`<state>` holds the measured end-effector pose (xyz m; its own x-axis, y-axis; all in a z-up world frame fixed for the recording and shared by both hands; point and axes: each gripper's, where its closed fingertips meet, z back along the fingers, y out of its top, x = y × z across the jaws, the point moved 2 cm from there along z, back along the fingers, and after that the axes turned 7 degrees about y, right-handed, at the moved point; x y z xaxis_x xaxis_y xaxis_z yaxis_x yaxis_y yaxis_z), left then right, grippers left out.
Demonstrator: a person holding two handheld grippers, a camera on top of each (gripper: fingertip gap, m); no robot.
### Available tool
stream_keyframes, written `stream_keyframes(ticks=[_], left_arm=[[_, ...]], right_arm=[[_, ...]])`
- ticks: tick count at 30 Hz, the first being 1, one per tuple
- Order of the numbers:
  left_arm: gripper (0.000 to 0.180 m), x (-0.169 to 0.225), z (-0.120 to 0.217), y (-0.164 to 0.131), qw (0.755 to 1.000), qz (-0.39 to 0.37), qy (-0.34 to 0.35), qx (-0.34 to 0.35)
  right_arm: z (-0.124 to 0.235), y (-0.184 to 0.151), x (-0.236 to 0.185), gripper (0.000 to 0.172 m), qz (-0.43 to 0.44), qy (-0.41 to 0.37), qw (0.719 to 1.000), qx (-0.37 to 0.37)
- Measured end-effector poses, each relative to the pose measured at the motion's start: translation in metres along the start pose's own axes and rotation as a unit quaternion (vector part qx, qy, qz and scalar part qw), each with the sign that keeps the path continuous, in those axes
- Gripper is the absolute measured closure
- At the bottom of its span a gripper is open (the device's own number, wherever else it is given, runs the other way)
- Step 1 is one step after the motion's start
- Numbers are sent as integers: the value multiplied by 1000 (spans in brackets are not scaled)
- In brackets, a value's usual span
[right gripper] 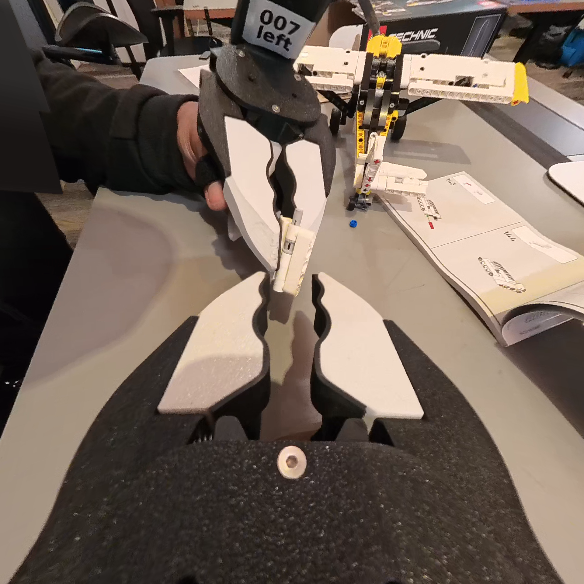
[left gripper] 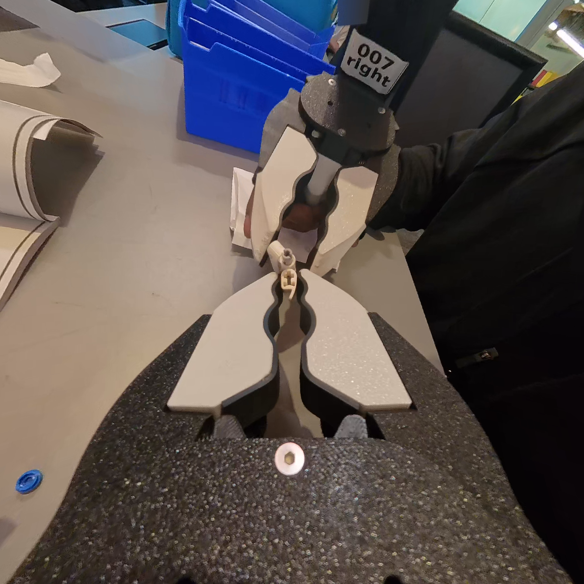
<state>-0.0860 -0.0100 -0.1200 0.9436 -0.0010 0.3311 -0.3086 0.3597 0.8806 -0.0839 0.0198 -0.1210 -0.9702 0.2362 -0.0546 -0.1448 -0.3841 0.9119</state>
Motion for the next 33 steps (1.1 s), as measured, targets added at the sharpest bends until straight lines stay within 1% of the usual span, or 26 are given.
stream_keyframes(ticks=[4, 9, 14, 17, 20, 21, 25, 27, 33], left_arm=[[172, 2, 1, 0, 999, 24, -24, 2], [172, 5, 5, 7, 995, 74, -68, 29], [172, 8, 14, 21, 983, 121, -108, 83], [172, 10, 22, 36, 967, 161, -138, 141], [172, 11, 26, 47, 944, 212, -166, 190], [172, 11, 27, 50, 934, 233, -176, 205], [172, 4, 34, 60, 881, 323, -218, 269], [172, 0, 37, 61, 864, 346, -228, 286], [172, -3, 34, 58, 860, 357, -229, 285]], right_arm=[[-1, -1, -3, 146, -23, 22, 999, 3], [1, 1, -8, 146, -64, 66, 996, 18], [3, 5, -6, 147, -33, 45, 998, 27], [5, 9, -1, 147, -26, 20, 999, 42], [5, 11, 6, 147, -24, -13, 998, 52], [5, 11, 8, 147, -23, -25, 998, 51], [3, 7, 15, 148, -27, -60, 997, 44], [2, 5, 17, 148, -35, -66, 996, 41], [3, 4, 18, 148, -39, -75, 996, 41]])
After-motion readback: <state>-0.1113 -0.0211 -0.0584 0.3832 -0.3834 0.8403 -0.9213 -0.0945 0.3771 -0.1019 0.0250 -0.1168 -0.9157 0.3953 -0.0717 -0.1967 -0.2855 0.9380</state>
